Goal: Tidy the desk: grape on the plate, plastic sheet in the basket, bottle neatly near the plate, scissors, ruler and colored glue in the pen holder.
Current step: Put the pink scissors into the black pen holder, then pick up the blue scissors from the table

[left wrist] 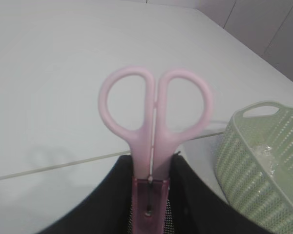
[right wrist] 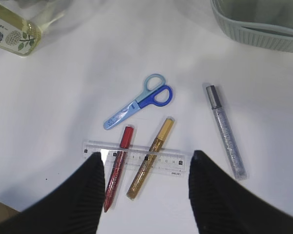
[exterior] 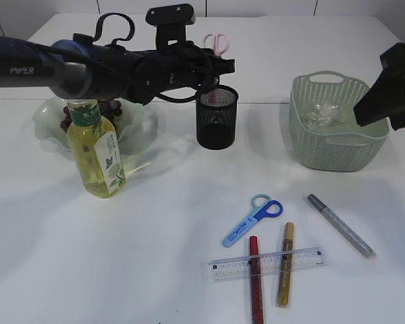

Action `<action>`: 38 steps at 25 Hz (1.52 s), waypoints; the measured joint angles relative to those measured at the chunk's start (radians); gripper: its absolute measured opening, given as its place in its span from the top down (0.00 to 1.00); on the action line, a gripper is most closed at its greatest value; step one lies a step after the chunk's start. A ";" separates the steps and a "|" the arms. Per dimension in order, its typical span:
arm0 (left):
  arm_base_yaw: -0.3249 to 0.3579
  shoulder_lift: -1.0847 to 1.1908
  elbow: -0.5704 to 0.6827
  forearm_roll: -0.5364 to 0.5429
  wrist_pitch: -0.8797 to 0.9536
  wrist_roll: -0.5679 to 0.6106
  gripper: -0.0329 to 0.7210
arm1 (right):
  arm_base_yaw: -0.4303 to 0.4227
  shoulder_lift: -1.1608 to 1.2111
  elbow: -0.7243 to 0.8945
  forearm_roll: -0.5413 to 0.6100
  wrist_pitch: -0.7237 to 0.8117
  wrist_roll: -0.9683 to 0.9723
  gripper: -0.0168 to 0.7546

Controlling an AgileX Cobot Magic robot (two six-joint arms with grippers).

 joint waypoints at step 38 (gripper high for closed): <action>0.000 -0.535 0.000 0.240 1.043 0.030 0.61 | 0.000 0.002 0.000 0.008 0.000 0.000 0.41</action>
